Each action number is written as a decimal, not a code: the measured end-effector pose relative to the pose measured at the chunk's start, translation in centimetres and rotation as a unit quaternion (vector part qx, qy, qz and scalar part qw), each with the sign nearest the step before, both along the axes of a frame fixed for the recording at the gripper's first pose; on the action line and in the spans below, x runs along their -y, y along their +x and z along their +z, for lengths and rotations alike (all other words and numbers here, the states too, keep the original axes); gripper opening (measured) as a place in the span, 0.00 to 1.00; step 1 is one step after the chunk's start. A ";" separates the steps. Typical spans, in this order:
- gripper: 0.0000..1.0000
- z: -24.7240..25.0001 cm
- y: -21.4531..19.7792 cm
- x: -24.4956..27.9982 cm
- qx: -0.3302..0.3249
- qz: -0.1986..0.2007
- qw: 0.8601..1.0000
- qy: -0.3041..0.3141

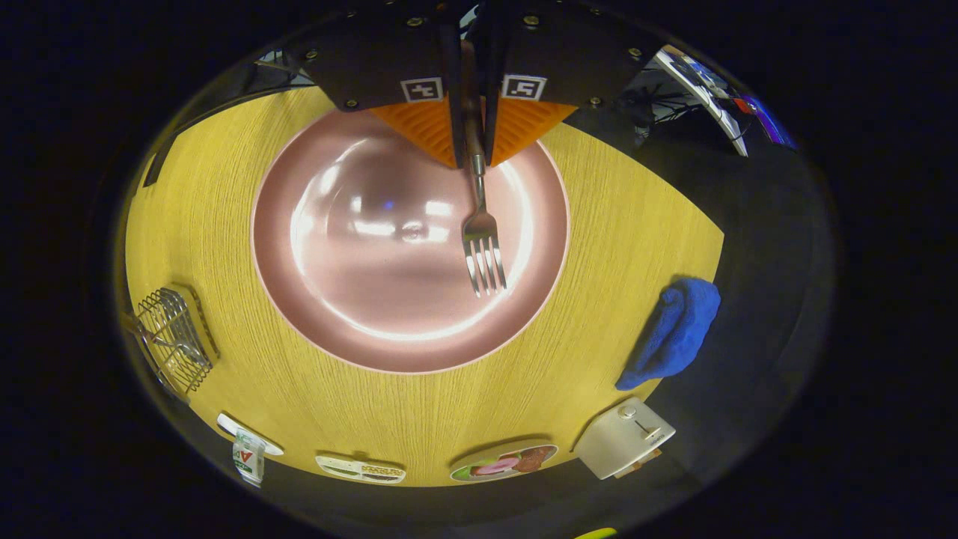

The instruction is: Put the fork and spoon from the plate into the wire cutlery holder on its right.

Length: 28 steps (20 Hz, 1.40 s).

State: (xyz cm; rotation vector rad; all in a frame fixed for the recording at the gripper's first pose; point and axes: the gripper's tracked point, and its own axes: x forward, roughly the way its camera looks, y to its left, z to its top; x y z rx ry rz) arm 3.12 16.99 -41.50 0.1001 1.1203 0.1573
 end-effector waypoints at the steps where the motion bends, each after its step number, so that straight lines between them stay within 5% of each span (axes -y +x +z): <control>1: 0.04 0.3 0.0 0.6 0.006 0.007 1.000 -0.009; 6: 0.04 1.7 0.7 0.1 0.023 0.015 1.000 0.010; 13: 0.04 4.2 2.6 2.0 0.039 -0.028 0.998 0.039; 28: 0.04 14.3 7.4 18.6 0.132 -0.152 0.979 0.025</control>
